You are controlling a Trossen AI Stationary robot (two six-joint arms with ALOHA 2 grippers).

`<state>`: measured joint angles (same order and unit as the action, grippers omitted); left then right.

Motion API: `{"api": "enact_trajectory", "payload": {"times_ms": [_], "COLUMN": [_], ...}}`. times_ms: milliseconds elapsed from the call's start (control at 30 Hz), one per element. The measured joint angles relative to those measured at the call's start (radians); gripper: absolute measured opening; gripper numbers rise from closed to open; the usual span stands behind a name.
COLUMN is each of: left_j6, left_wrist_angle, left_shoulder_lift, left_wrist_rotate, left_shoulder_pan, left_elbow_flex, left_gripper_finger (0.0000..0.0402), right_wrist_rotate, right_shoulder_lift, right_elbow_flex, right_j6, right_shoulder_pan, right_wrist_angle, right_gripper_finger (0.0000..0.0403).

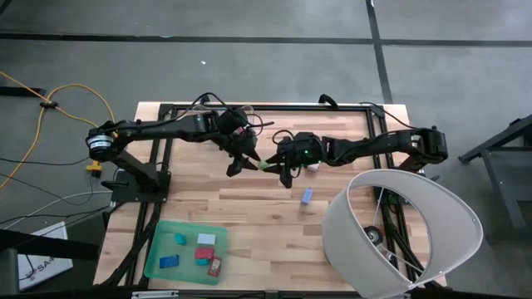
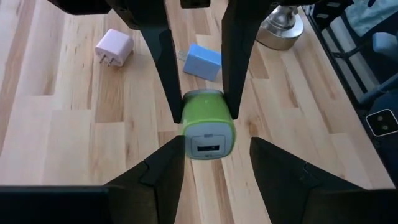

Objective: Pick & Place Office items
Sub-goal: Put the green charger adapter into the transparent bin

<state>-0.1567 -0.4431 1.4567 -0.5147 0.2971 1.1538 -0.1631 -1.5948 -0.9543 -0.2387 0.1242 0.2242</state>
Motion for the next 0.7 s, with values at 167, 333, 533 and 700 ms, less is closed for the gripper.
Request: {"api": "enact_trajectory", "payload": {"times_ms": [167,333,533,700], "left_j6": [0.0,0.0,0.0,0.0], "left_wrist_angle": [0.013,0.022,0.029,0.028], "left_shoulder_lift": [0.0,0.0,0.0,0.0], "left_wrist_rotate": [0.021,0.022,0.022,0.019], "left_shoulder_pan": [0.0,-0.001,-0.001,-0.01], "left_elbow_flex": [0.0,0.0,0.0,0.0], "left_gripper_finger": [0.0177,0.0177,0.0177,0.0177], "right_wrist_rotate": [-0.01,-0.023,-0.021,-0.022], "right_shoulder_lift": [0.0,0.0,0.0,0.0], "right_elbow_flex": [0.0,0.0,0.0,0.0], "right_j6": [-0.004,-0.022,-0.021,-0.019], "right_shoulder_pan": [0.0,0.0,0.0,0.0], "right_wrist_angle": [0.008,0.008,0.016,0.05], "right_gripper_finger": [0.0115,0.0114,0.0113,0.0113]}}
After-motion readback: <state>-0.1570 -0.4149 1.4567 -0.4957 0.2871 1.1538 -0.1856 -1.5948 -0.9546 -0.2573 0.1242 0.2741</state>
